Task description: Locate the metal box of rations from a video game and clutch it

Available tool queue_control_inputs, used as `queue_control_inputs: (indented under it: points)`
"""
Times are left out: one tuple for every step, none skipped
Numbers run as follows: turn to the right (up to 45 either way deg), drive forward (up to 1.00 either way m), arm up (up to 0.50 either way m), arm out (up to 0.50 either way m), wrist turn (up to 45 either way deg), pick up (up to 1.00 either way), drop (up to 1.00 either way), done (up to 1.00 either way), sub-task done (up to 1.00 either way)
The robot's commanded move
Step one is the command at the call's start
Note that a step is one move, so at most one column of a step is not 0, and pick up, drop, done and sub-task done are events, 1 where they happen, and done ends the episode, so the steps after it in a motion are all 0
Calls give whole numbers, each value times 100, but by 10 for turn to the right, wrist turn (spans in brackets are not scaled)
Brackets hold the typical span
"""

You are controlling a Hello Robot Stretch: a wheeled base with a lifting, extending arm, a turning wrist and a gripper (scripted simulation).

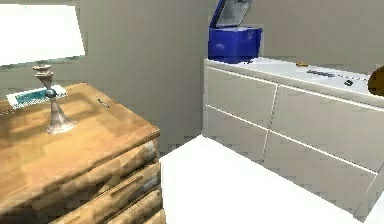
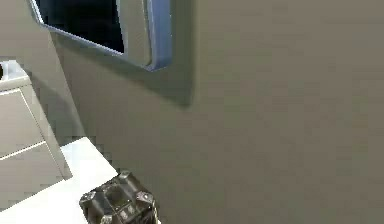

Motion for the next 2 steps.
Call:
queue_control_inputs:
  points:
    - [-240, 0, 0, 0, 0, 0, 0, 0, 0]
    - [0, 0, 12, 0, 0, 0, 0, 0, 0]
